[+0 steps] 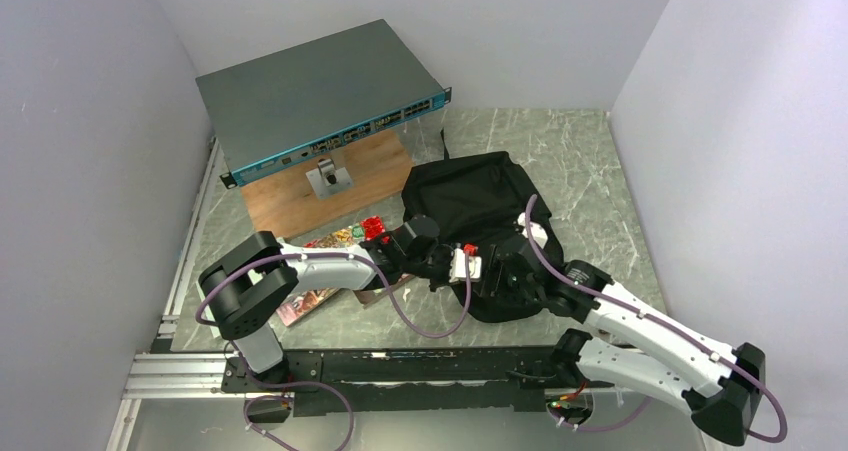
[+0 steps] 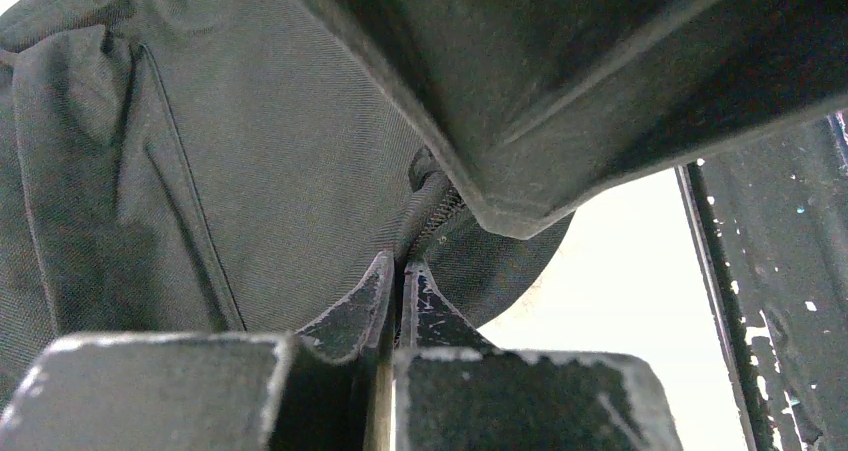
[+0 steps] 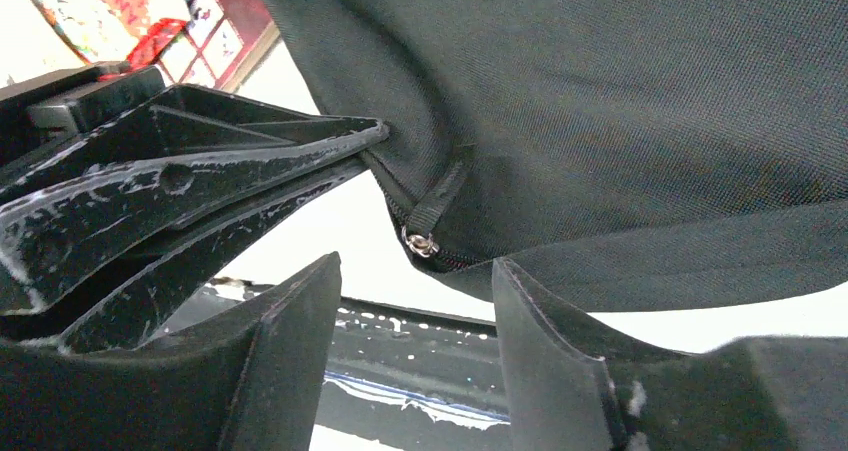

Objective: Pack the student bag
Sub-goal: Unzip the student bag at the center of the board.

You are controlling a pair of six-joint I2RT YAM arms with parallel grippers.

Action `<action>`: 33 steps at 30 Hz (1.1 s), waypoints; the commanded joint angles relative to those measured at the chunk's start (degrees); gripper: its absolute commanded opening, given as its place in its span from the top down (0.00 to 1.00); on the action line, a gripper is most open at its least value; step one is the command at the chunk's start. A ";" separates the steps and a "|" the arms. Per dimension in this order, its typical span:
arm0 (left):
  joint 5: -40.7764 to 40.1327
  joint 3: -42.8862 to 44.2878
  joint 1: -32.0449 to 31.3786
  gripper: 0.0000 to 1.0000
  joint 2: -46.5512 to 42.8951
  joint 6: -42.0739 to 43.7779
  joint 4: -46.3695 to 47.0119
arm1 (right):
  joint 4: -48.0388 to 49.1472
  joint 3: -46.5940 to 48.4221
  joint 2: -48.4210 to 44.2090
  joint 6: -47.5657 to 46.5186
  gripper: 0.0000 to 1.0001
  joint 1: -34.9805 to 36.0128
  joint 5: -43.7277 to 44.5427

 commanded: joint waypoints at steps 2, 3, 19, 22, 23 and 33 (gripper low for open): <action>1.05 1.72 -0.89 1.00 -0.80 0.45 0.50 | 2.66 1.33 1.17 1.78 0.46 0.12 2.62; 1.11 1.66 -0.93 1.00 -0.90 0.44 0.50 | 3.38 1.13 1.05 2.19 0.48 0.19 3.52; 0.56 1.68 -2.97 1.00 -0.69 2.26 -1.51 | 7.44 -1.43 5.46 1.76 0.54 -1.61 5.19; 0.66 1.97 -3.26 1.00 -0.58 2.77 -1.83 | 6.65 -2.69 3.88 1.65 0.51 -1.68 5.17; 0.51 1.99 -3.26 1.00 -0.70 2.70 -1.90 | 7.08 -3.51 3.41 1.72 0.51 -2.03 4.54; 0.28 1.46 -3.35 1.00 -1.28 3.03 -1.79 | 10.30 -8.81 0.68 4.23 0.54 -3.36 -0.90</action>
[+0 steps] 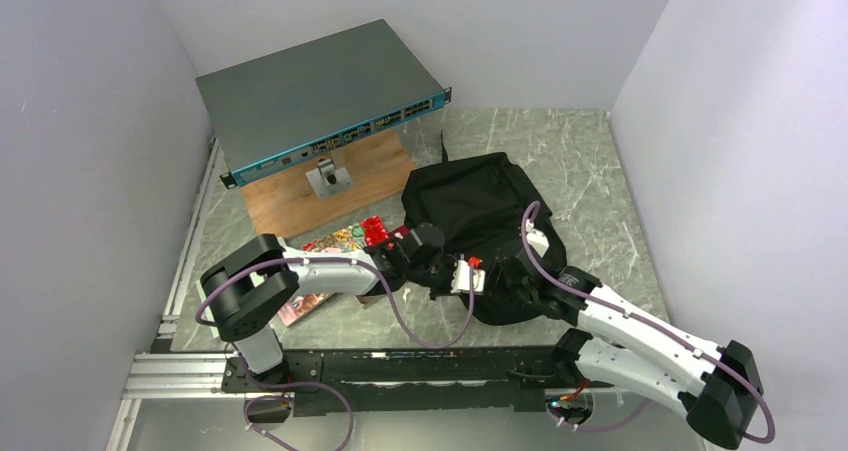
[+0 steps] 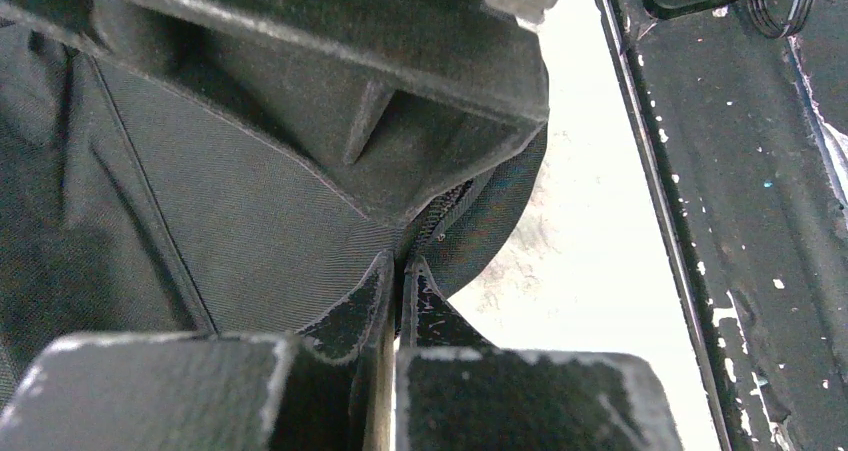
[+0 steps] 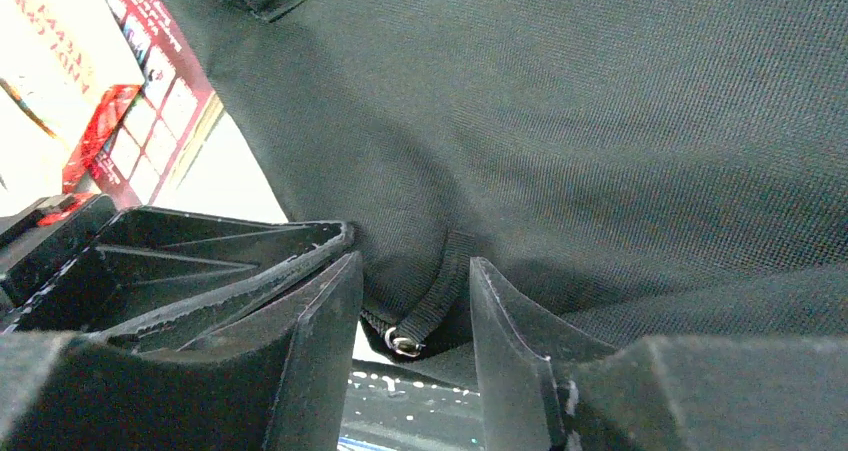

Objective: Pack the student bag
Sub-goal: Unzip the student bag at the center of the board.

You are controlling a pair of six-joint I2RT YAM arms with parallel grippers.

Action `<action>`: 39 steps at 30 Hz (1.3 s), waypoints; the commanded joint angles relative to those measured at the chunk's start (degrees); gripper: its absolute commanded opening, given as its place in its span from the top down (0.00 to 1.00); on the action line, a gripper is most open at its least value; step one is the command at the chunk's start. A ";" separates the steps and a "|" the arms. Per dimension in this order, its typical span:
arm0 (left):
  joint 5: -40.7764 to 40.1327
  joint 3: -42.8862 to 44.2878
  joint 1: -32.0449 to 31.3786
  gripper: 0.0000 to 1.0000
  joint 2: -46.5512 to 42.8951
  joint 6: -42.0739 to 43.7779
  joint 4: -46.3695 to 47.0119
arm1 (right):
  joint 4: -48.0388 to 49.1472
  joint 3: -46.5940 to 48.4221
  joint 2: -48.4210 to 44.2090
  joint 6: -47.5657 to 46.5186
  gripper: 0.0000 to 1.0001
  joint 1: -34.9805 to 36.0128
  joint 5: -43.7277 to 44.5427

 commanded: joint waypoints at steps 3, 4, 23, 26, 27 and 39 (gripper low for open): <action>1.38 1.76 -0.68 1.00 -1.27 0.55 1.07 | 5.82 -3.45 -3.07 1.48 0.61 -2.03 -5.29; 1.40 1.50 -0.68 1.00 -1.35 0.64 1.14 | 7.89 -4.49 -3.05 1.84 0.66 -2.74 -6.73; 5.69 3.32 -0.44 0.94 -1.31 -2.18 -1.66 | 9.13 -5.79 -10.65 -13.51 1.00 -4.16 6.42; 9.34 5.36 -0.07 0.61 -0.76 -6.76 -2.36 | 15.37 -7.84 -14.96 -17.66 1.00 -4.16 2.77; 10.32 6.11 0.27 0.51 -0.35 -8.41 -2.62 | 16.08 -7.53 -15.44 -18.91 1.00 -4.16 1.59; 14.27 12.06 5.07 0.48 4.56 -18.85 -3.56 | 14.09 -4.50 -15.40 -21.06 1.00 -4.18 -3.13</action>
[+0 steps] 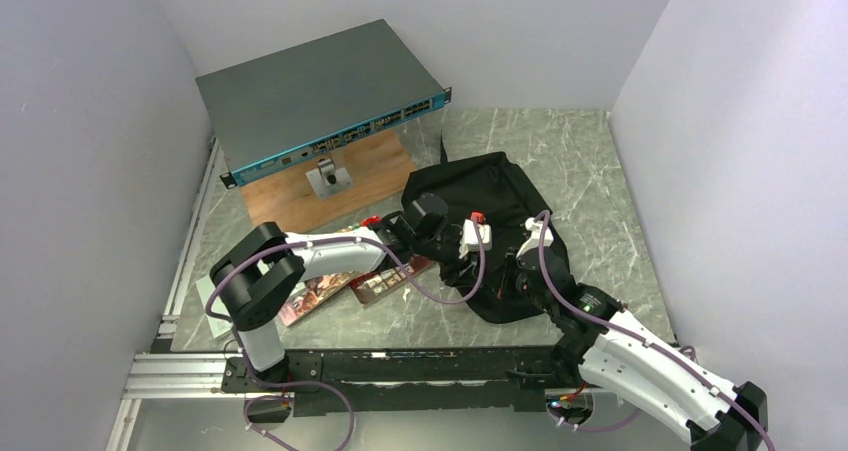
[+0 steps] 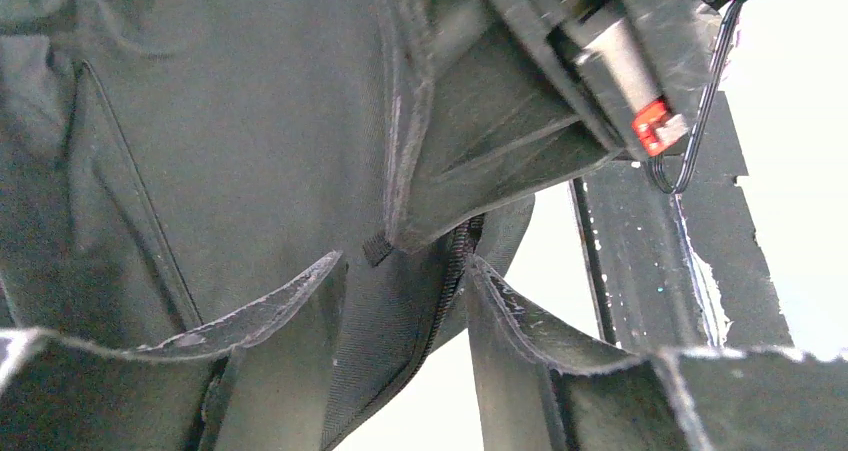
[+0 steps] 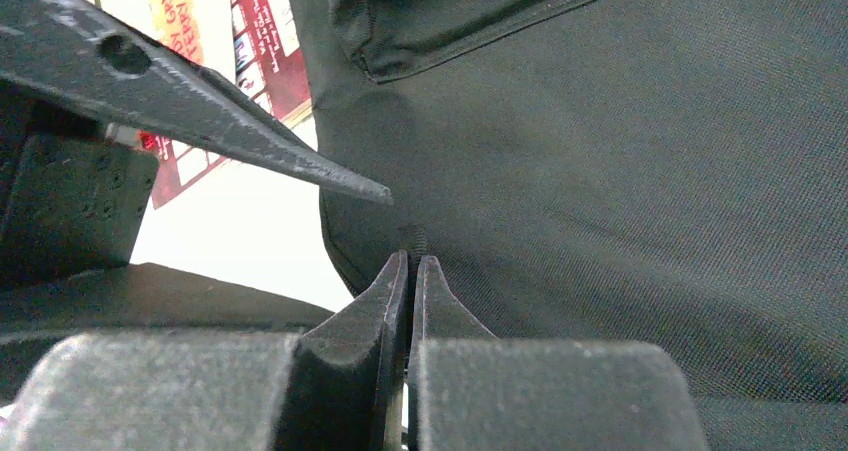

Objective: Pack the student bag
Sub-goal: Unzip the student bag at the center of the board.

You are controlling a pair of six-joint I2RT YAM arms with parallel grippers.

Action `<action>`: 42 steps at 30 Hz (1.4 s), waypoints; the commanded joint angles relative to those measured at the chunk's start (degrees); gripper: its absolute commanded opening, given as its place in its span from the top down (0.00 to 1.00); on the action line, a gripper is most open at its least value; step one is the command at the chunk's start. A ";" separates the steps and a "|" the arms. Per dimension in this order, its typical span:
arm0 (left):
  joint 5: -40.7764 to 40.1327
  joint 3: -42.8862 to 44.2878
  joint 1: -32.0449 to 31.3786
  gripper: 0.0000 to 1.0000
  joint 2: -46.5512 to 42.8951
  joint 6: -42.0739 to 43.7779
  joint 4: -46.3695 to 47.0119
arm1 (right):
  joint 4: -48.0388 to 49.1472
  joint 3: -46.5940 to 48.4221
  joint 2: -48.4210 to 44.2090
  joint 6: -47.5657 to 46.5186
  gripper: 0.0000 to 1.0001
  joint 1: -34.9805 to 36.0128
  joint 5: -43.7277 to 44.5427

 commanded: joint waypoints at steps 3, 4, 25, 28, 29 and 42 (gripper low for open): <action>3.26 2.34 0.31 0.49 1.78 -0.57 -2.11 | 2.33 3.94 -1.07 -1.73 1.00 0.08 0.49; 3.53 2.21 0.30 0.50 1.94 -0.38 -2.01 | 2.17 4.14 -0.74 -1.71 1.00 0.08 0.64; -7.60 -10.72 0.33 1.00 -9.44 16.57 1.95 | -28.60 7.94 9.61 32.17 1.00 -16.84 30.13; -5.95 -14.27 0.48 1.00 -13.38 19.40 1.84 | -10.82 6.59 7.55 17.46 1.00 -23.49 29.38; -5.62 -14.52 0.49 1.00 -14.09 20.10 0.93 | -6.40 6.30 7.93 12.58 1.00 -24.92 29.45; -10.94 2.01 -3.55 0.12 -6.27 -4.40 -1.67 | 2.46 7.85 0.10 -10.63 1.00 -26.41 -2.92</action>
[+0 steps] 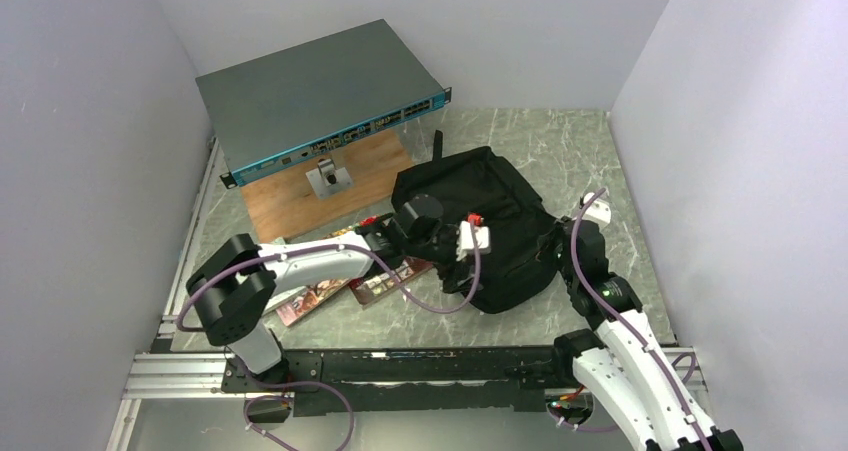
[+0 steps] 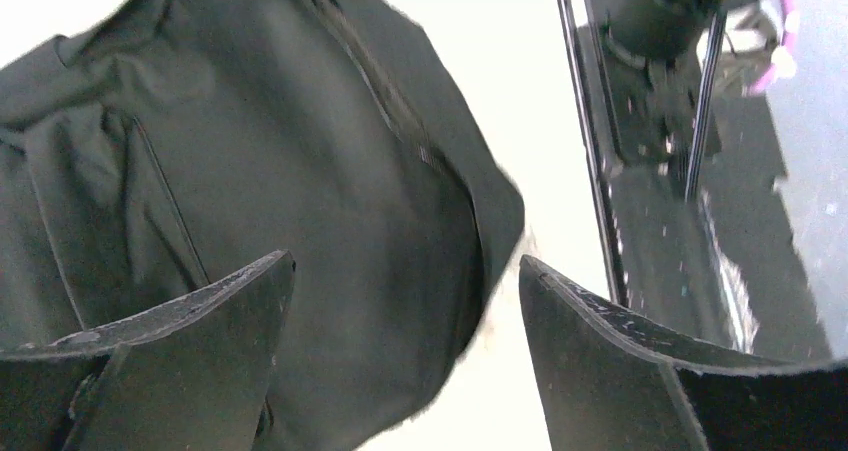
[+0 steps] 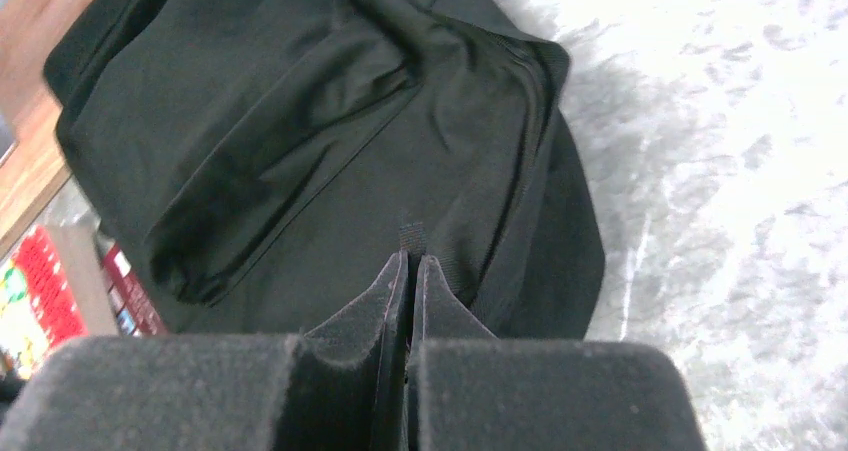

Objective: Pack the student bag
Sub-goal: Unzip the student bag at the center of the board.

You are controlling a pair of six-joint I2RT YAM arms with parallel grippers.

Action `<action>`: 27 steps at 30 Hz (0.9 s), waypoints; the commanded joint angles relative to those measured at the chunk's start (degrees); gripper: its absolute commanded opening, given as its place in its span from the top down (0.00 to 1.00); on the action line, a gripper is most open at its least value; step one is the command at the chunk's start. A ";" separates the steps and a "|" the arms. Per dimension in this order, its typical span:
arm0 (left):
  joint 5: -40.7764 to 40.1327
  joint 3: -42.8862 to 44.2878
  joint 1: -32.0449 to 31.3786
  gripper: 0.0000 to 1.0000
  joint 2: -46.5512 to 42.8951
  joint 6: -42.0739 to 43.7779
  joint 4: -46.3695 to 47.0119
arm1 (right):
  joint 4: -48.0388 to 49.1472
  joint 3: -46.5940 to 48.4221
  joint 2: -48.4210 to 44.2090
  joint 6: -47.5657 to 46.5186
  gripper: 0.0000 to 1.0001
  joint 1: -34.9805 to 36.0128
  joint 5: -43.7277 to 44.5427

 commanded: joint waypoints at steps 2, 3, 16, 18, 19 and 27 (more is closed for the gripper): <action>-9.72 7.21 -5.01 0.12 3.70 -14.63 6.71 | 1.49 2.33 -1.48 -0.76 1.00 0.45 -8.84; -12.00 7.66 -6.25 0.13 4.69 -16.35 9.21 | 0.60 2.87 -1.55 0.05 1.00 0.39 -8.68; -25.25 14.96 -13.15 0.53 16.99 -19.30 10.26 | -5.52 8.28 -1.02 2.95 1.00 0.44 -8.76; -29.36 14.24 -13.79 0.81 16.71 -17.11 9.10 | -6.49 8.35 0.08 4.20 1.00 0.42 -7.79; -30.65 13.16 -14.23 0.89 16.04 -16.00 9.31 | -7.75 8.63 1.13 5.60 1.00 0.38 -5.94; -36.29 -0.84 -20.13 1.00 6.82 -12.12 14.35 | -6.22 11.64 11.95 7.50 1.00 -3.03 4.22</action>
